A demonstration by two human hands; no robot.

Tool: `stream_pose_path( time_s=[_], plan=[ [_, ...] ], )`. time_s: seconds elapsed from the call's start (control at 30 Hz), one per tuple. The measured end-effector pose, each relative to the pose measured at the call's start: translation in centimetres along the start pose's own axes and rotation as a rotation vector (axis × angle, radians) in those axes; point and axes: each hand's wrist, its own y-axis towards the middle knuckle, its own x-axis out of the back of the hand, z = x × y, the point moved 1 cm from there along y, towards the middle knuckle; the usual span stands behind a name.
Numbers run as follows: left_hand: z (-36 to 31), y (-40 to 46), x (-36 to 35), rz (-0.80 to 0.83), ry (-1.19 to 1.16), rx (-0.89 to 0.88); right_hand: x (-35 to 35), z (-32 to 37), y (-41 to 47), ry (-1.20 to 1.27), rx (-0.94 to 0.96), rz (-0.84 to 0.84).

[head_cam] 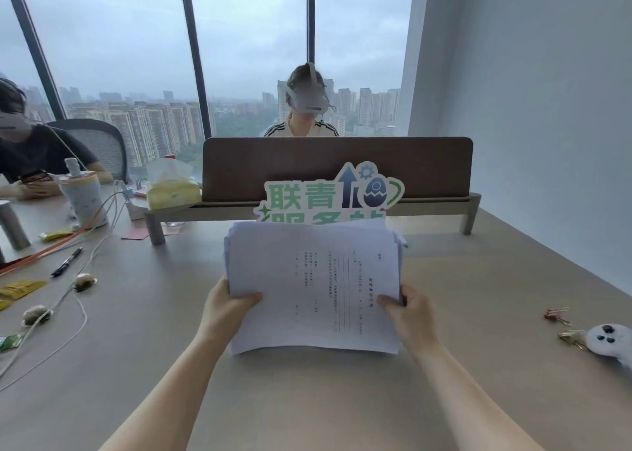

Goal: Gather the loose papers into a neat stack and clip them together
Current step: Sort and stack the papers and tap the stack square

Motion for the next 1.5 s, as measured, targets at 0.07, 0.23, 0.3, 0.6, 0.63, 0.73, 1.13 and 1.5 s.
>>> stream_pose_path(
  time_s=[0.07,0.23,0.3,0.6,0.63,0.73,1.13,1.5],
  plan=[
    [0.4,0.1,0.4,-0.003,0.02,-0.012,0.2,0.1,0.0,0.006,0.009,-0.011],
    [-1.8,0.4,0.3,-0.032,-0.143,-0.125,0.7,1.7,0.5,0.125,0.059,-0.088],
    [-2.6,0.7,0.9,0.058,-0.245,-0.141,1.1,2.3,1.0,0.17,0.072,-0.104],
    [-0.7,1.1,2.8,0.444,-0.234,0.089,2.3,4.8,1.6,0.326,0.109,-0.003],
    [-0.5,0.9,2.7,0.44,-0.202,0.108,2.4,4.9,1.7,0.342,0.111,0.009],
    [-0.4,0.4,2.1,0.358,-0.132,0.083,2.8,5.2,1.8,0.351,0.115,0.047],
    [1.6,-1.5,-1.8,0.037,-0.07,-0.03,1.1,1.5,-0.1,0.247,0.086,-0.069],
    [-3.3,-2.0,-2.0,-0.119,-0.147,-0.134,1.1,6.4,0.6,-0.288,0.557,-0.218]
  ],
)
